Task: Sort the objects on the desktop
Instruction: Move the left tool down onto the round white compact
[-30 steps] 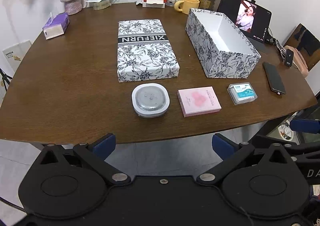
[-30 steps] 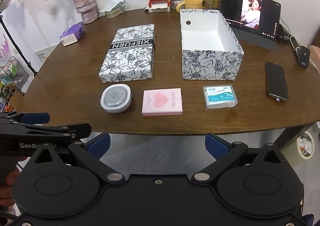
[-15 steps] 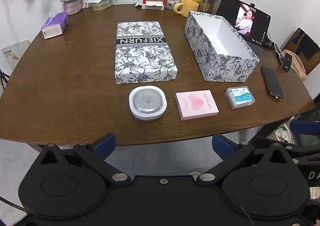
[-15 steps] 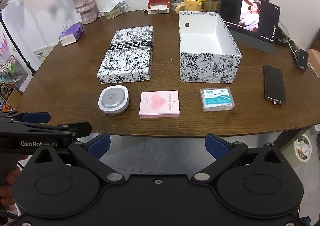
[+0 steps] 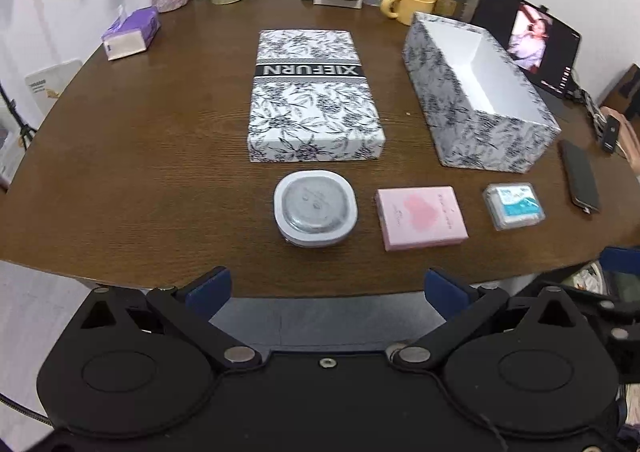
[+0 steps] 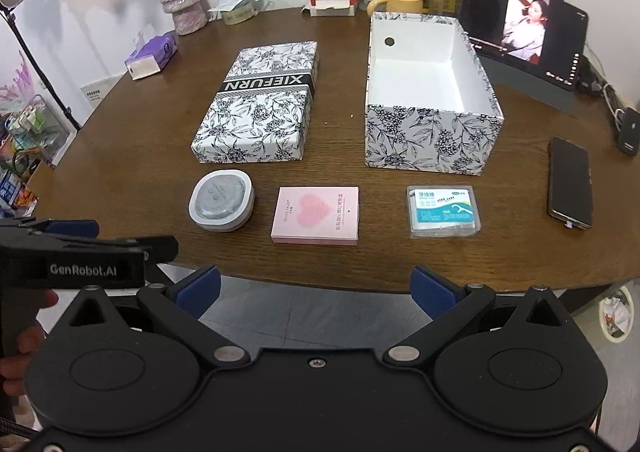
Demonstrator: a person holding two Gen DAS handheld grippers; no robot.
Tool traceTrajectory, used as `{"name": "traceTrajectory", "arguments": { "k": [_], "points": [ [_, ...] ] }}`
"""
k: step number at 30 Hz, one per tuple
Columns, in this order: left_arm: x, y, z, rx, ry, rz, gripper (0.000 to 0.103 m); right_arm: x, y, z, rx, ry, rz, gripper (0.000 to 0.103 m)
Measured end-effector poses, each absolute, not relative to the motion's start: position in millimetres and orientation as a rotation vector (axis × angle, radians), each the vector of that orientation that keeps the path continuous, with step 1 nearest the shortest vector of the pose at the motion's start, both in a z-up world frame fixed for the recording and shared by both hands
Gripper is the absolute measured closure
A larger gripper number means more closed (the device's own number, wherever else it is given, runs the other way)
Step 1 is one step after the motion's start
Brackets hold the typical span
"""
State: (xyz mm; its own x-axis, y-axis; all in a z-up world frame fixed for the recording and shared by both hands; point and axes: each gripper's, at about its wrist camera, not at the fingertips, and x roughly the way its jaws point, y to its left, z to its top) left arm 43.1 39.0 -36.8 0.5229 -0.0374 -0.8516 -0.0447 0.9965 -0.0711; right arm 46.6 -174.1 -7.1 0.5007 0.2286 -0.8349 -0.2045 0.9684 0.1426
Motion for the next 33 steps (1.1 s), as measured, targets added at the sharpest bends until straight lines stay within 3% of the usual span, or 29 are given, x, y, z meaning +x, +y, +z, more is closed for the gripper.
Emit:
{"name": "traceTrajectory", "arguments": {
  "k": [33],
  "points": [
    [175,30,-124,-0.129,1.273,0.162,0.0,154,-206,-55,-0.057,1.171,0.354,0.001]
  ]
}}
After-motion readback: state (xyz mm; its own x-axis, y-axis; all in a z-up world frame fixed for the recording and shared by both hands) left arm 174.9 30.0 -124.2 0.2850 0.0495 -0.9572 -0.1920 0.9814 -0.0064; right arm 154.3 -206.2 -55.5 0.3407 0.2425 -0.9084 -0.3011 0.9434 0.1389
